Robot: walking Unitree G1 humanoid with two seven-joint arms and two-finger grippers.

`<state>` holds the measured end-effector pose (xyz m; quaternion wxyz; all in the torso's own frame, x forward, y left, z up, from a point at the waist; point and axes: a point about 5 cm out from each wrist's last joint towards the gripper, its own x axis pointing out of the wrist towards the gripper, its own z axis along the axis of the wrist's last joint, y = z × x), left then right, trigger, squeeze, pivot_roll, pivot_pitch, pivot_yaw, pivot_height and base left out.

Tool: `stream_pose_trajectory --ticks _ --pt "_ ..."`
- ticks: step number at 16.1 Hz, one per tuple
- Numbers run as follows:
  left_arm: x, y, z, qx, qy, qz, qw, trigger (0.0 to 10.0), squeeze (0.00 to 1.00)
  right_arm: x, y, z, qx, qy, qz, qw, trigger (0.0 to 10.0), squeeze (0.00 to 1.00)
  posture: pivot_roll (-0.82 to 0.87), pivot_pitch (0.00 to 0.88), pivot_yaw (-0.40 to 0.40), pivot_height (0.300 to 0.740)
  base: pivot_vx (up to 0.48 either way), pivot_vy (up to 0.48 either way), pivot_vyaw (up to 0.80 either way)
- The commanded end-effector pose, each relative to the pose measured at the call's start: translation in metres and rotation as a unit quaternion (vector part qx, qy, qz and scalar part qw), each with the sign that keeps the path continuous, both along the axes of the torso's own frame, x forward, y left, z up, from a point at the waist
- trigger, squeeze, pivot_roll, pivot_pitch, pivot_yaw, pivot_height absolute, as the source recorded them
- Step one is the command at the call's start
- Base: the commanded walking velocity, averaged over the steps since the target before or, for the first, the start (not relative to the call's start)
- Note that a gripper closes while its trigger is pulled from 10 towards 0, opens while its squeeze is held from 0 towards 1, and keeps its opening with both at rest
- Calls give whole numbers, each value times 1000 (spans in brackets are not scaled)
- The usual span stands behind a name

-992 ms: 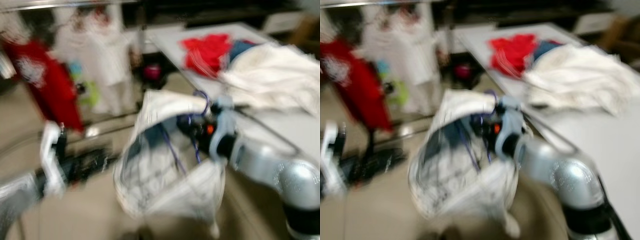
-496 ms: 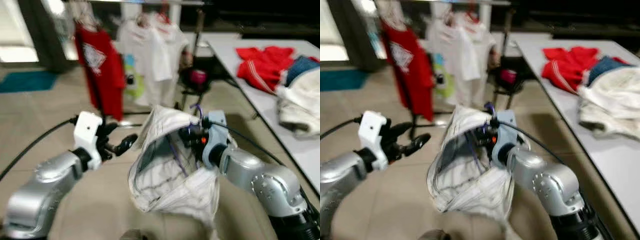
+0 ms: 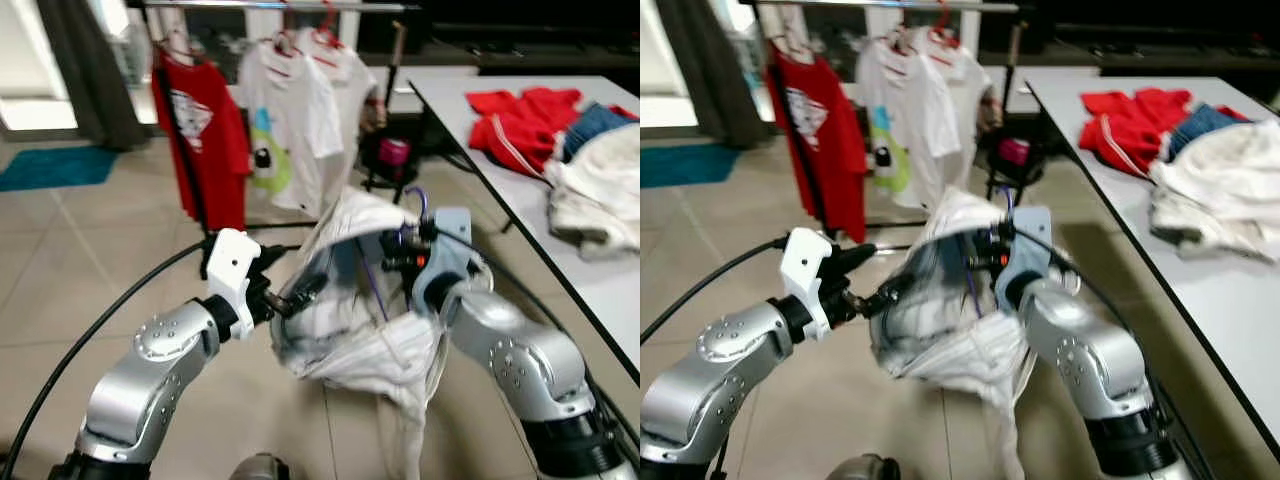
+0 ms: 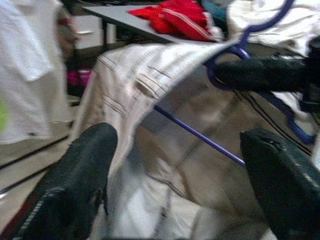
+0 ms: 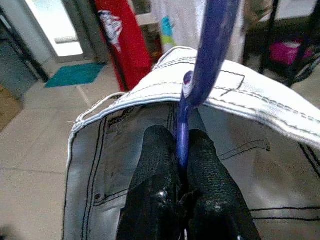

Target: Hang hanger

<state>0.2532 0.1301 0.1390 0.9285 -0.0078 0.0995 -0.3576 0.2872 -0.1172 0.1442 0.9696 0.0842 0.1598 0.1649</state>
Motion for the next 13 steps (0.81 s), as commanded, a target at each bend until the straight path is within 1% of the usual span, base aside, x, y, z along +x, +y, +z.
stream_pose_trajectory --ticks 1,2,3,4,5,6,7,8,9,10,11,13 --pt "3 0 0 8 -5 -6 1000 10000 1000 4 -2 12 -7 -38 -2 999 10000 0 19 0 13 740 0 0 0" --pt "9 6 -1 19 -15 33 999 10000 1000 3 -5 10 -21 -41 -13 999 10000 0 20 0 11 740 0 0 0" --pt "11 8 -2 22 -16 47 998 10000 949 3 -6 9 -24 -41 -18 999 10000 0 20 0 11 740 0 0 0" --pt "14 13 0 21 -29 75 997 10000 0 2 -12 3 -41 -36 -43 998 10000 0 30 0 2 740 0 0 0" --pt "15 22 3 23 -54 137 989 10000 0 -6 -21 -10 -42 -25 -77 996 10000 0 37 0 -1 740 0 0 0" --pt "14 26 1 23 -54 170 984 10000 0 -11 -22 -16 -47 -22 -88 995 10000 0 39 0 -1 740 0 0 0" --pt "14 28 -1 36 -61 187 980 10000 0 -13 -22 -17 -53 -30 -91 994 10000 0 40 0 0 740 0 0 0" --pt "13 29 -6 54 -59 201 976 10000 0 -15 -22 -18 -53 -33 -94 994 10000 0 42 0 0 740 0 0 0" --pt "13 30 -7 70 -68 209 973 10000 0 -17 -23 -20 -62 -34 -91 993 10000 0 46 0 3 740 0 0 0" --pt "13 31 -9 78 -68 211 972 10000 0 -19 -24 -21 -70 -39 -89 993 10000 0 43 0 9 740 0 0 0" --pt "13 34 -11 83 -70 218 970 10000 0 -22 -29 -22 -82 -47 -102 990 10000 0 36 0 19 740 0 0 0" --pt "14 35 -9 71 -69 221 970 10000 0 -25 -31 -22 -87 -58 -113 988 10000 0 36 0 22 740 289 0 0"
